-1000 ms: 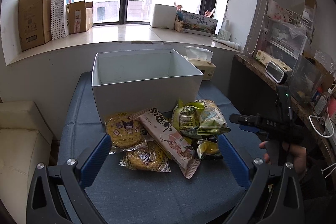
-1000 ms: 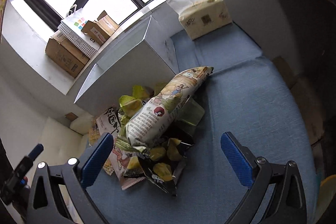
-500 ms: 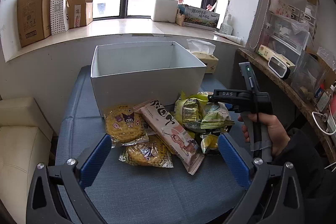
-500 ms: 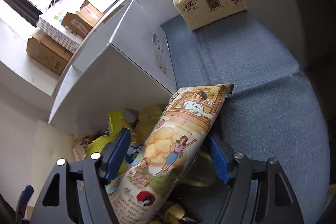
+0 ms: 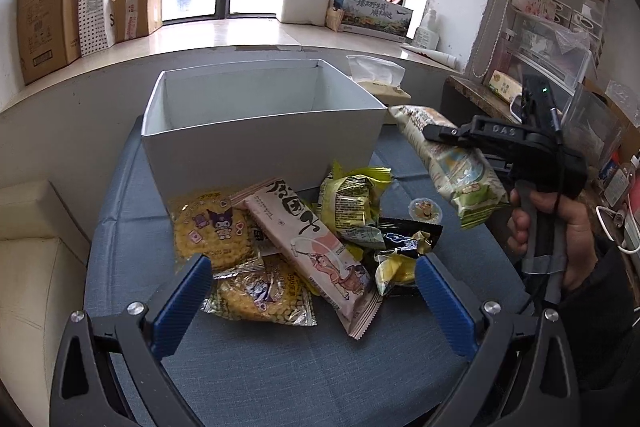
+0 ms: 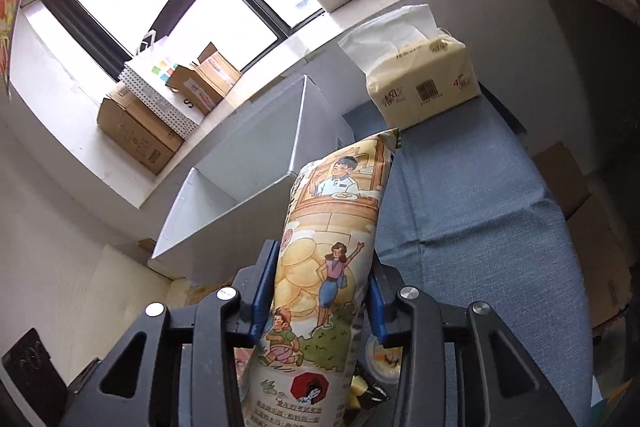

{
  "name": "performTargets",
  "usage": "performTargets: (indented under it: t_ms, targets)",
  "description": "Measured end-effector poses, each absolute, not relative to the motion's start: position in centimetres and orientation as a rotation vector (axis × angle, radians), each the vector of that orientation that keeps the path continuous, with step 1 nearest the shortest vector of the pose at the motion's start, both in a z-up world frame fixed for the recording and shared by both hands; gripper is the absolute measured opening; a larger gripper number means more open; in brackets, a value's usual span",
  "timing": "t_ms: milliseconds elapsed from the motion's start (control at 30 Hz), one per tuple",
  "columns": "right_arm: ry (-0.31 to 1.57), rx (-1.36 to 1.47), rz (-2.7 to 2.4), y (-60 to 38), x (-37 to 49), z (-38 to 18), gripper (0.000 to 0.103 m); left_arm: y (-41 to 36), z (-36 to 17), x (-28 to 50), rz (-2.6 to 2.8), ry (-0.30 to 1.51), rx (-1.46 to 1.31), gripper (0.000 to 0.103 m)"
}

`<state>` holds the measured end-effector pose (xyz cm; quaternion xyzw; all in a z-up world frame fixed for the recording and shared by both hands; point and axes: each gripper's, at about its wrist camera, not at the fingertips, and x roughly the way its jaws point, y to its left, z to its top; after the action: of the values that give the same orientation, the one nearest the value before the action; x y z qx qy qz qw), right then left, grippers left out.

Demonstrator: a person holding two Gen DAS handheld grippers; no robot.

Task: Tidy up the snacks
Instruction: 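Grasp the illustrated potato chip bag with the right tool while the left tool grasps the yellow-green chip bag, then lower both chip bags into the white box and open both tools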

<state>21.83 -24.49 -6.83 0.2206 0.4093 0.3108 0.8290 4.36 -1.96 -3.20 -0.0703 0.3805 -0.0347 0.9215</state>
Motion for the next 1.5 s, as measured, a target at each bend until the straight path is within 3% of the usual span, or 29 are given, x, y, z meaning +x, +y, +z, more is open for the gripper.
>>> performTargets:
  t_ms: [333, 567, 633, 667, 700, 900, 1200, 1500]
  targets:
    - [0.761, 0.520, 0.705, -28.9, 14.6, -3.5, 0.042, -6.4, -8.2, 15.7, -0.186, 0.932, -0.075, 0.103]
    - [0.750, 0.544, 0.689, -31.2, 12.1, -3.9, 0.042, -8.0, -10.3, 19.2, -0.105, 0.951, 0.052, 0.102]
    - [0.756, 0.546, 0.680, -31.5, 11.9, -4.2, 0.042, -8.1, -10.9, 19.6, -0.111, 0.972, 0.064, 0.083]
    - [0.762, 0.549, 0.678, -31.5, 11.9, -4.4, 0.042, -8.0, -11.2, 19.7, -0.137, 0.993, 0.047, 0.068]
    - [0.765, 0.554, 0.679, -31.6, 11.9, -4.5, 0.042, -7.8, -11.2, 19.8, -0.137, 0.997, 0.040, 0.064]
    - [0.758, 0.544, 0.678, -31.6, 11.5, -4.4, 0.042, -6.1, -8.4, 17.6, -0.169, 0.935, -0.041, 0.059]
    - [0.752, 0.486, 0.742, -28.6, 12.3, -3.1, 0.042, -0.3, 0.9, 11.5, -0.158, 0.701, -0.204, 0.059]
    - [0.734, 0.320, 0.854, -19.4, 19.7, 1.5, 0.042, 7.8, 5.0, 15.7, -0.050, 0.679, -0.332, 0.059]
